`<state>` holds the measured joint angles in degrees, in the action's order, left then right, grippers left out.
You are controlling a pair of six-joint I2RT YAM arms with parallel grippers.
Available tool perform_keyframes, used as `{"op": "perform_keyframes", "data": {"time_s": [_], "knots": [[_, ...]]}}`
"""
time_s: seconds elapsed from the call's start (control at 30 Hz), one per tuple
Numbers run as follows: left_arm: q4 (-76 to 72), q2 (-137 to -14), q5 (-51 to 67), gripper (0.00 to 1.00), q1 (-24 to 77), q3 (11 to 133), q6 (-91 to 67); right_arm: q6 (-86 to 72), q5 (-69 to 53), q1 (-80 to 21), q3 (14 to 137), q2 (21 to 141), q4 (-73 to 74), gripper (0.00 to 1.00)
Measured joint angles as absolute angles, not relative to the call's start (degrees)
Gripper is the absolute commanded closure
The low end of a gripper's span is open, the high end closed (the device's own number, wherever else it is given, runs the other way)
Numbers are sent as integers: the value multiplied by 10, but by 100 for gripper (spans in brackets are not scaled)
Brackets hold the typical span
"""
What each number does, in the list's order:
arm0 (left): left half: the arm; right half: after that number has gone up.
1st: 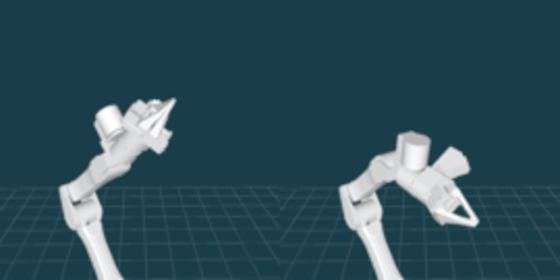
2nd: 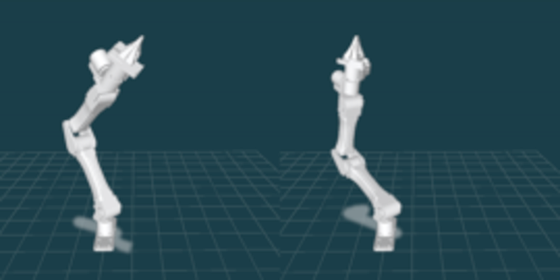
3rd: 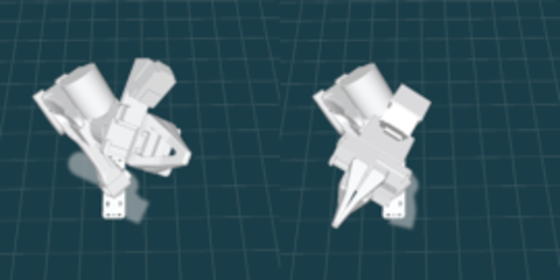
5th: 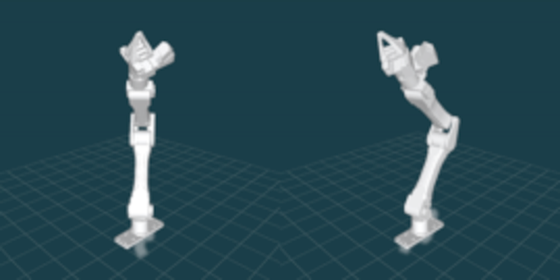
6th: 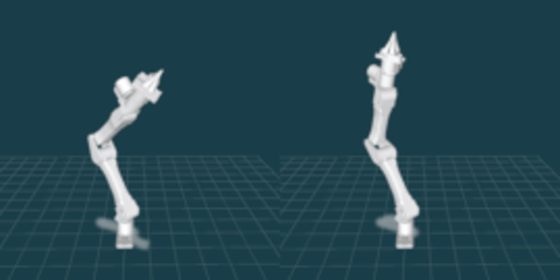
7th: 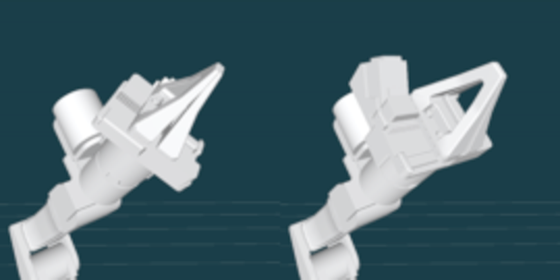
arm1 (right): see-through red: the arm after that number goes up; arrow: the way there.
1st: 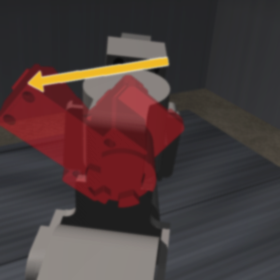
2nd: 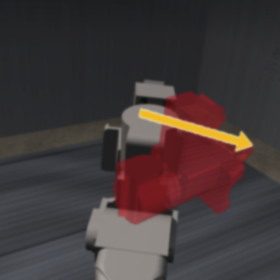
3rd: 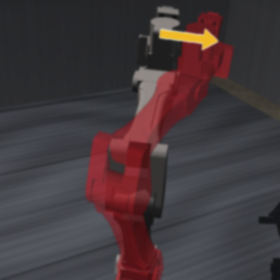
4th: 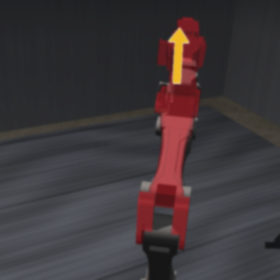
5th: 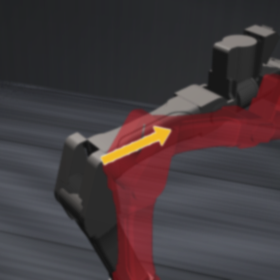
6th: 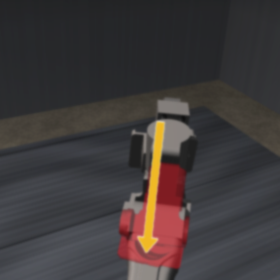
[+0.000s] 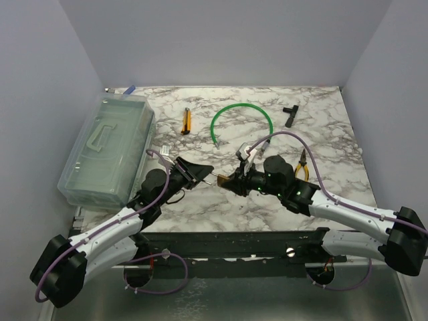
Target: Unlock with the key
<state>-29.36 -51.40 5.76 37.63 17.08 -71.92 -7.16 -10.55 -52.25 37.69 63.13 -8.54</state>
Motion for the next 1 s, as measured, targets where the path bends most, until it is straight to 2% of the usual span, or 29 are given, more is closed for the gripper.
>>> {"op": "perform_keyframes", "data": {"time_s": [0.27,0.43,0.6,1.0], "knots": [[-199,-526,55,65,369,215,-694,6,-18,-572,407,665,-43,99],[-140,-546,55,58,366,233,-674,31,42,-600,415,695,-34,99],[-98,-555,67,45,366,253,-668,50,92,-619,419,713,-37,99],[-69,-583,102,43,350,297,-649,76,159,-635,420,758,-37,99]]}}
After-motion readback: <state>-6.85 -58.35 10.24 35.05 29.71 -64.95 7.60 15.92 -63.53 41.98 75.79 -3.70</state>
